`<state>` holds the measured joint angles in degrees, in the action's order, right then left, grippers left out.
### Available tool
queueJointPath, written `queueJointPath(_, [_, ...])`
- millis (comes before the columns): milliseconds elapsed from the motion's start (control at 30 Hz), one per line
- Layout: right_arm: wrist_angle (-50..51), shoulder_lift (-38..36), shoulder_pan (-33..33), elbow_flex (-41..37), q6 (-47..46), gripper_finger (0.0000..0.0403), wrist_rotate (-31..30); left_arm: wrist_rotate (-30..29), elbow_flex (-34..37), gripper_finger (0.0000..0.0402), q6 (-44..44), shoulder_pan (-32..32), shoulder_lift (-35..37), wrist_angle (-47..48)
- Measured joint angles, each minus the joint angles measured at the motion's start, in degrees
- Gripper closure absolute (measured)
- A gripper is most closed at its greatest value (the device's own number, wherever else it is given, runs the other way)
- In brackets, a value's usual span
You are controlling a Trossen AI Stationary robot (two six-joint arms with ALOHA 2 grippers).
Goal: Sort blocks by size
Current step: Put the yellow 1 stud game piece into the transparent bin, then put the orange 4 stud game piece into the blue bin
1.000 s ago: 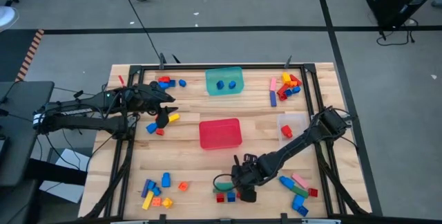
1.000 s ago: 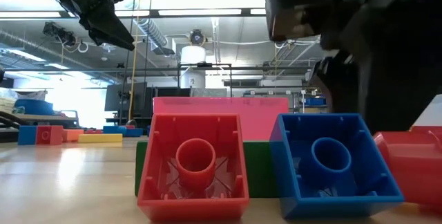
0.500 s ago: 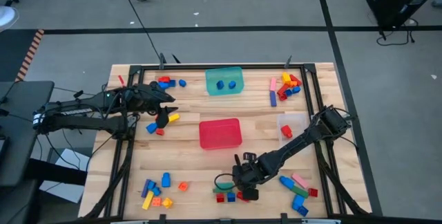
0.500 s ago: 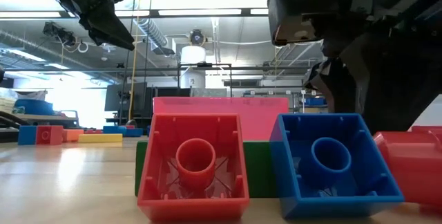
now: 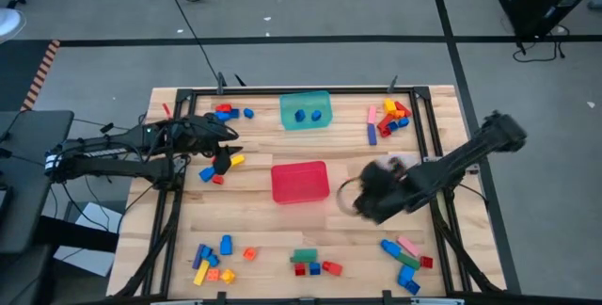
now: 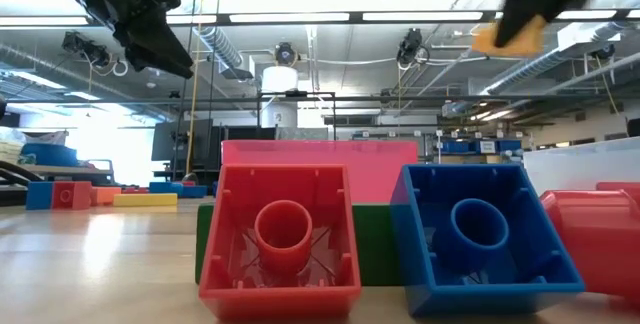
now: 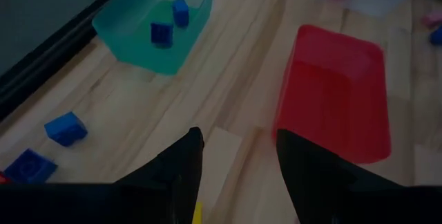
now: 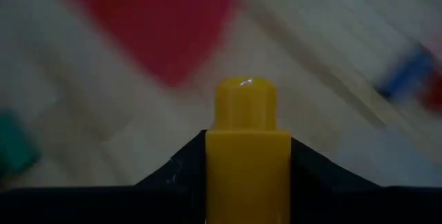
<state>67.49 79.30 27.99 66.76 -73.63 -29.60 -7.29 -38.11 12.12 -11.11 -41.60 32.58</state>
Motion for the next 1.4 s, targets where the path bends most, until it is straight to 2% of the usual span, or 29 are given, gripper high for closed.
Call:
queueJointPath(100, [5.34, -6.98, -0.04, -5.32, -13.68, 0.0261, 0.08, 0.00, 0.63, 0.0208, -2.72, -0.01, 0.00, 0.14])
queueJointPath(167, [6.32, -10.30, -0.12, -9.24, -19.88, 0.0261, 2.45, 0.00, 0.66, 0.0208, -2.65, 0.00, 0.00, 0.30])
queueJointPath(367, [2.66, -15.98, -1.53, -21.45, -28.21, 0.0261, 12.84, -1.26, 0.66, 0.0208, -1.08, 1.24, 0.00, 0.24])
queueJointPath(533, [-7.81, -17.91, -2.00, -27.99, -26.17, 0.0261, 17.22, -6.50, 0.36, 0.0208, 2.30, 5.78, -1.76, 0.67])
queueJointPath(600, [-8.72, -18.12, -1.99, -29.12, -25.34, 0.0252, 18.40, -8.81, -0.88, 0.0208, 4.04, 7.94, -3.67, 0.76])
queueJointPath(800, [-5.00, -19.19, -2.01, -29.42, -21.88, 0.0108, 20.84, -14.52, -8.77, 0.0208, 11.89, 13.20, -12.51, 7.75])
queueJointPath(933, [-3.88, -21.35, -1.99, -29.42, -19.49, 0.0058, 21.04, -16.13, -16.41, 0.0208, 17.11, 16.63, -19.36, 14.24])
queueJointPath(1067, [-3.98, -23.45, -1.97, -29.42, -16.63, 0.0053, 19.02, -16.57, -24.16, 0.0208, 24.78, 20.44, -26.21, 21.83])
queueJointPath(1233, [-3.89, -25.23, -1.95, -29.42, -12.65, 0.0072, 17.00, -16.58, -31.42, 0.0208, 36.09, 26.26, -33.33, 32.26])
queueJointPath(1300, [-3.93, -25.79, -1.95, -29.42, -11.23, 0.0081, 17.00, -16.11, -33.28, 0.0208, 43.18, 28.54, -35.39, 35.32])
queueJointPath(1400, [-3.99, -26.84, -1.95, -29.42, -10.06, 0.0094, 17.09, -12.30, -34.11, 0.0208, 55.50, 31.21, -37.57, 38.38])
